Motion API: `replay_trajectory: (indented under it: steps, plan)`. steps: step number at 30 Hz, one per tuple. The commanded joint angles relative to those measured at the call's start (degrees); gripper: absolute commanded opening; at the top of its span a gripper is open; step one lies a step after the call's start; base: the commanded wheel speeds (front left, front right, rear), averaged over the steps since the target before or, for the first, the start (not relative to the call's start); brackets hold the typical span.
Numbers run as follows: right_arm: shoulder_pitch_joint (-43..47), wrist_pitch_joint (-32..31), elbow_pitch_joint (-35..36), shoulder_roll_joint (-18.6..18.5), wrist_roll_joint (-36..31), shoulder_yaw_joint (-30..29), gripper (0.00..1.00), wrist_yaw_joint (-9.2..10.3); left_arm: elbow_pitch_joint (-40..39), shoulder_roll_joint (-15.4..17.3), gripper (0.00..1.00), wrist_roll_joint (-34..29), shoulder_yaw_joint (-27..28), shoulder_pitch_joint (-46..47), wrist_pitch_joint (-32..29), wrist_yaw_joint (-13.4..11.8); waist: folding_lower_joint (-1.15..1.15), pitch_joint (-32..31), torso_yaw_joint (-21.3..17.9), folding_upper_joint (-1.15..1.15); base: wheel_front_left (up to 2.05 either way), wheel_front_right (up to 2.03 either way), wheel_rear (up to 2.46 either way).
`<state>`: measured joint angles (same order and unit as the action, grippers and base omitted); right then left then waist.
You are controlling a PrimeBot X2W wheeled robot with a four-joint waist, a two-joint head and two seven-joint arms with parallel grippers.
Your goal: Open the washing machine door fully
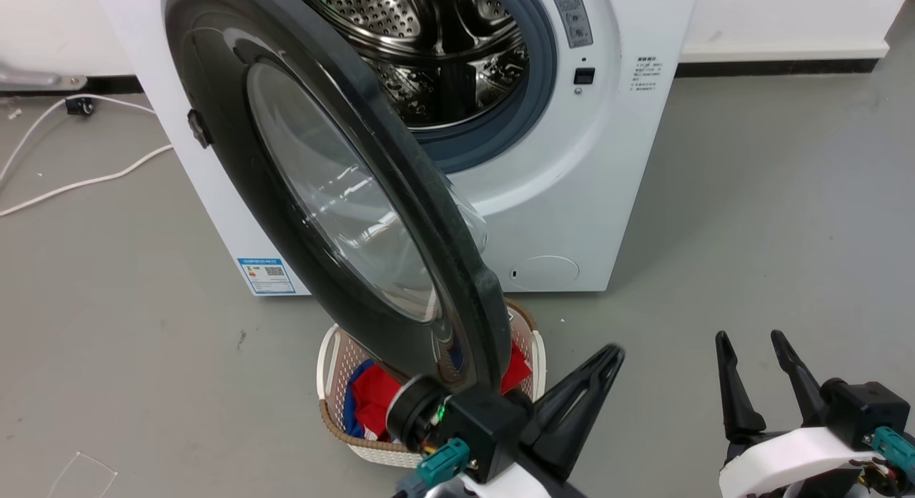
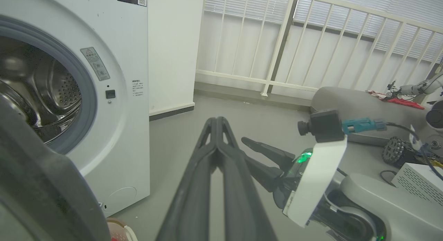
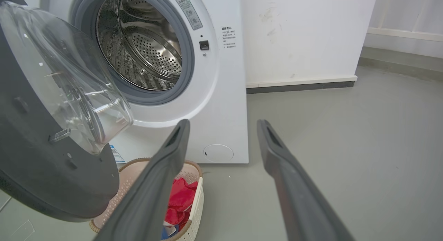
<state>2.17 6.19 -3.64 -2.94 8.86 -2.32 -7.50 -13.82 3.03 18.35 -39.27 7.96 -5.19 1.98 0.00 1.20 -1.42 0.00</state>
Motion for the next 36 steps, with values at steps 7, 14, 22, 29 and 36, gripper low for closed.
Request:
replay_trajectory:
  steps: [7,14,22,29,36]
  plan:
    - [-1.4,0.2,-0.7,0.1,0.1,0.2,1.0,0.01,9.4,-0.1,0.0,-0.9,0.9,0.2,4.3,-2.2,0.0,1.2,-0.4,0.0,0.0,0.0,0.0]
    - [-2.1,0.4,-1.5,0.1,0.5,1.0,1.0,0.01,16.6,-0.2,0.0,1.2,3.1,5.1,8.5,-5.0,0.0,1.7,-1.1,0.0,0.0,0.0,0.0]
    - [-2.0,0.2,-2.2,0.1,0.9,1.3,1.0,0.01,23.6,-0.2,0.0,4.3,2.6,7.4,11.5,-8.0,0.0,1.5,-1.5,0.0,0.0,0.0,0.0]
    - [-1.1,-0.1,-2.6,0.1,1.3,1.2,1.0,0.01,27.8,0.3,0.0,4.2,2.2,6.4,13.8,-9.2,0.0,0.8,-0.9,0.0,0.0,0.0,0.0]
    - [0.1,-0.5,-2.6,0.1,1.6,0.9,1.0,0.01,26.7,2.1,0.0,4.3,4.1,4.1,15.9,-11.7,0.0,-0.4,-0.1,0.0,0.0,0.0,0.0]
